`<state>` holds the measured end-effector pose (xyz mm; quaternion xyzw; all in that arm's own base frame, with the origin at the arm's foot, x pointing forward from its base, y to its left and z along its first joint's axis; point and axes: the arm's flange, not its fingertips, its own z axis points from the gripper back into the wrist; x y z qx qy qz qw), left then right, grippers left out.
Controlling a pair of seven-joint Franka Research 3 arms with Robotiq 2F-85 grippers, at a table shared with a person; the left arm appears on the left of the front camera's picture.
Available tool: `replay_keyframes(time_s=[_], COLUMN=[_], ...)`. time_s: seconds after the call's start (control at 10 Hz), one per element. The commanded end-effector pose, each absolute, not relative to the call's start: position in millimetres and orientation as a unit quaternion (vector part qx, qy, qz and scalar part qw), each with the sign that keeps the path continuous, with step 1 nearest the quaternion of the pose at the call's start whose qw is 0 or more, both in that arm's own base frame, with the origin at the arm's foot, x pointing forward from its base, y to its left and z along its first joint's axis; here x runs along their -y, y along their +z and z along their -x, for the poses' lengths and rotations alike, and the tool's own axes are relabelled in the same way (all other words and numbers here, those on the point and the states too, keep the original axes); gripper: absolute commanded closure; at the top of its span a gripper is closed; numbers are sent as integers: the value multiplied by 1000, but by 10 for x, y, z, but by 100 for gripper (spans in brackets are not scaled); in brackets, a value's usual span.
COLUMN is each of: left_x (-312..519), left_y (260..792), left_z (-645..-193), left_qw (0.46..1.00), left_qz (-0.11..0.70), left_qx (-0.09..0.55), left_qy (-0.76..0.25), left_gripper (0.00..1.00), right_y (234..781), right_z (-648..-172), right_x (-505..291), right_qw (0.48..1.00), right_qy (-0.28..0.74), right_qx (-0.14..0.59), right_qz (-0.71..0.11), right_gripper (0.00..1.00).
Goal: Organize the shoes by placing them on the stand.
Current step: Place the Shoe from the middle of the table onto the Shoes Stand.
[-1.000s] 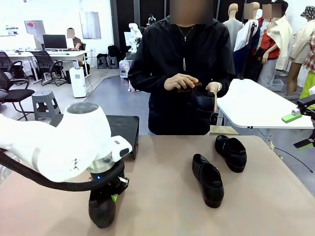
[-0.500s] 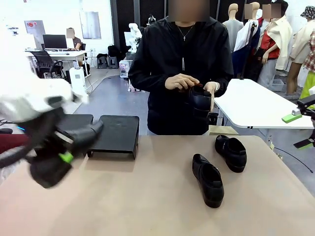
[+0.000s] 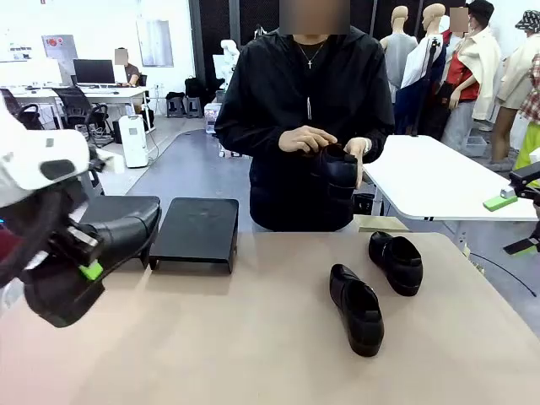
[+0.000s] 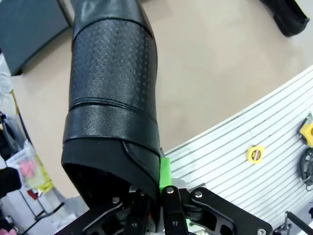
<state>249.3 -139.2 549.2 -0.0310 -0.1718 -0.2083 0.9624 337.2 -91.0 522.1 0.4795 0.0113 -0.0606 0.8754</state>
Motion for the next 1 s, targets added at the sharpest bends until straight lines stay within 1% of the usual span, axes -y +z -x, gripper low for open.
replay_keyframes(time_s=[0.0, 0.1, 0.3, 0.4, 0.5, 0.6, 0.7, 0.8, 0.9], left_x=[1281, 1629, 1258, 862, 583, 336, 115, -66, -201], left_y=[5566, 5469, 5674, 5763, 5715, 5580, 5469, 5392, 5275], left_z=[-2425, -2681, -3238, -3727, -4183, -4657, -4983, -5190, -5393], left_qw=[962, 966, 968, 972, 974, 976, 974, 964, 949], left_qz=[36, -43, 12, 37, 33, 17, -4, -11, 8], left_qx=[180, 146, 158, 160, 160, 182, 222, 263, 316], left_qy=[-202, -211, -194, -168, -155, -117, -54, -28, -7], left_gripper=[100, 100, 100, 100, 100, 100, 100, 100, 100], right_y=[5267, 5267, 5267, 5267, 5267, 5267, 5267, 5267, 5267], right_z=[-3370, -3370, -3370, -3370, -3370, -3370, -3370, -3370, -3370], right_x=[921, 921, 921, 921, 921, 921, 921, 921, 921], right_qw=[875, 875, 875, 875, 875, 875, 875, 875, 875], right_qy=[-63, -63, -63, -63, -63, -63, -63, -63, -63], right_qx=[-16, -16, -16, -16, -16, -16, -16, -16, -16], right_qz=[-480, -480, -480, -480, -480, -480, -480, -480, -480], right_gripper=[0, 0, 0, 0, 0, 0, 0, 0, 0])
